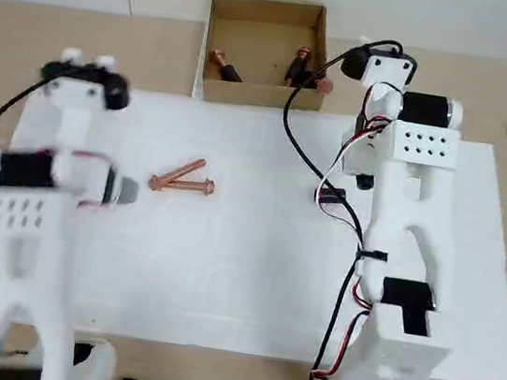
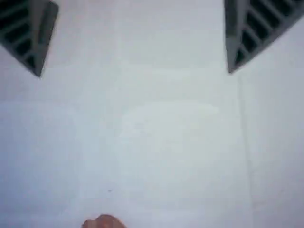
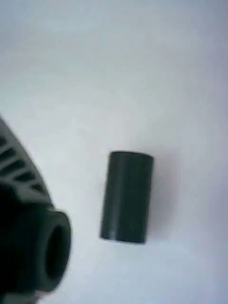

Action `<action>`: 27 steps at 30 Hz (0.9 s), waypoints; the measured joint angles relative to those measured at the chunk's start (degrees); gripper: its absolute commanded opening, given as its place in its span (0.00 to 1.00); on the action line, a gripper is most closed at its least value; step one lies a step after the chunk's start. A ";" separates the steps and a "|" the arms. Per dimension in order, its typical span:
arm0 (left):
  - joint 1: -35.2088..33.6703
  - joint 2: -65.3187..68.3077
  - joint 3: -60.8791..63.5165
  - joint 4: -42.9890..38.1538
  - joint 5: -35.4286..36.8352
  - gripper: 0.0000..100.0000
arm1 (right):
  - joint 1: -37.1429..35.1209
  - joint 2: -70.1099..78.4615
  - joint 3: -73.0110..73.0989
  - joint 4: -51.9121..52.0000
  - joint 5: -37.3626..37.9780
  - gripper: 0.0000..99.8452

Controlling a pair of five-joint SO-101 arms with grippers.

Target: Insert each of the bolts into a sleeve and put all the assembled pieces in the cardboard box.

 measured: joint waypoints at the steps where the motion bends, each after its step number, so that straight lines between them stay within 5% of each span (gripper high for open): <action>1: 0.88 3.43 -2.46 0.00 0.00 0.24 | 0.00 -0.18 0.00 0.44 0.00 0.00; 15: 5.36 47.21 -28.48 -6.07 -0.09 0.24 | -0.09 -0.35 0.00 1.49 0.00 0.00; 27: 8.18 61.71 -41.67 -5.89 -0.35 0.17 | -0.09 -0.35 0.00 0.97 0.00 0.00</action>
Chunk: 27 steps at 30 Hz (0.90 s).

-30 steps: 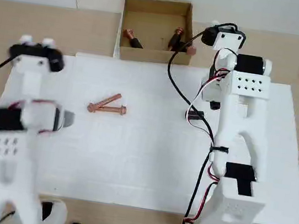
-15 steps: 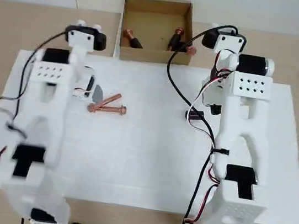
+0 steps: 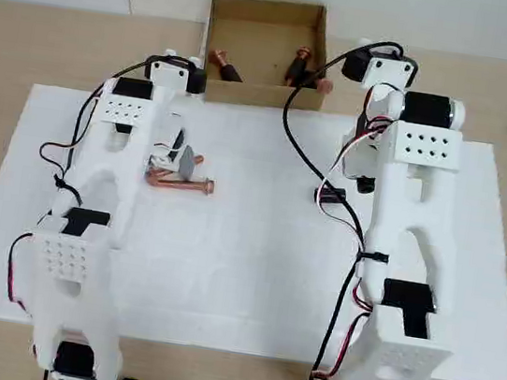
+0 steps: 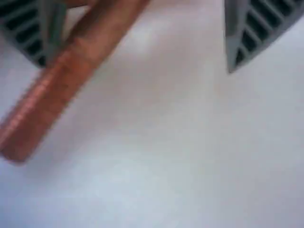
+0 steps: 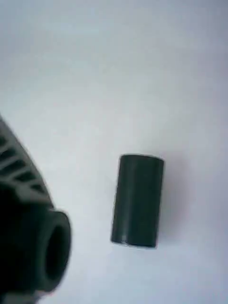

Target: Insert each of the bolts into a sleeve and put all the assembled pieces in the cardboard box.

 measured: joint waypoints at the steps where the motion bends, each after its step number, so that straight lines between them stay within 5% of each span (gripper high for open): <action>1: 0.09 0.53 -0.35 0.09 0.00 0.16 | 0.00 0.00 0.00 0.00 0.00 0.00; 11: 1.05 1.67 -2.55 0.18 0.09 0.00 | 0.00 0.00 0.00 0.00 0.00 0.00; 19: 0.97 2.02 -4.84 1.23 0.26 0.01 | 0.00 0.00 0.00 0.00 0.00 0.00; 27: 0.97 2.29 -14.77 12.22 0.35 0.01 | 0.00 0.00 0.00 -0.53 0.00 0.00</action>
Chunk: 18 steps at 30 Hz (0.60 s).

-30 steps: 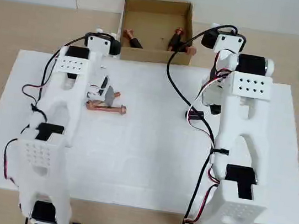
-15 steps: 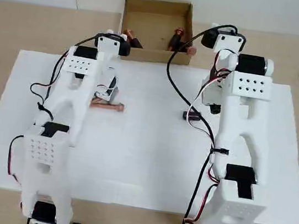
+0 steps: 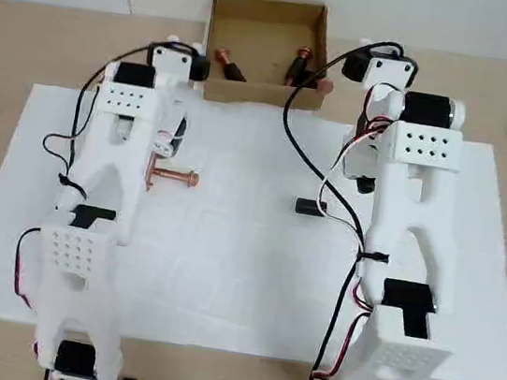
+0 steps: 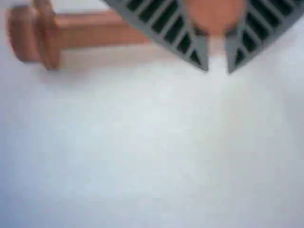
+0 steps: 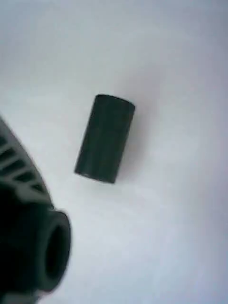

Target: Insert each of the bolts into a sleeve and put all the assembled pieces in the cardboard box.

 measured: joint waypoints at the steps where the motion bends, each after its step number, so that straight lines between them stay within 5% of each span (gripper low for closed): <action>1: 0.62 0.00 -1.49 1.49 0.00 0.01 | 0.00 0.00 0.00 -0.18 0.00 0.00; 18: 3.78 -1.05 -2.46 5.80 -2.90 0.01 | 0.00 0.00 0.00 -0.18 0.00 0.00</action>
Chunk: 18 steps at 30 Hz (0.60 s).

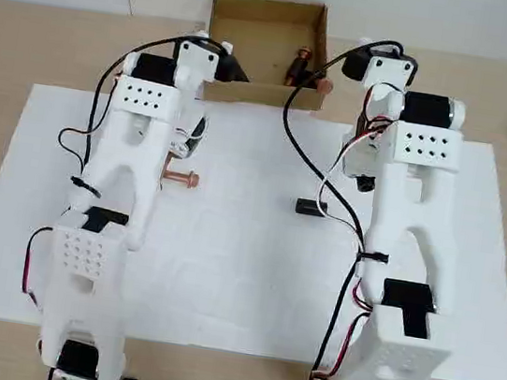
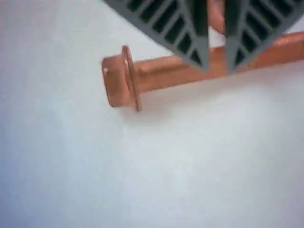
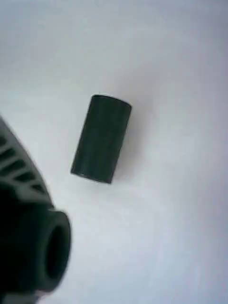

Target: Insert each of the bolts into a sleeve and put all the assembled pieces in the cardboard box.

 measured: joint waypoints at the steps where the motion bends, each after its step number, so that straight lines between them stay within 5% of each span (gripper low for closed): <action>1: 0.00 -1.05 2.02 0.00 -0.26 0.01 | 0.00 0.00 0.00 0.00 0.00 0.00; 18: 0.00 -32.97 36.66 0.00 -2.99 0.01 | 0.00 0.00 0.00 0.00 0.00 0.00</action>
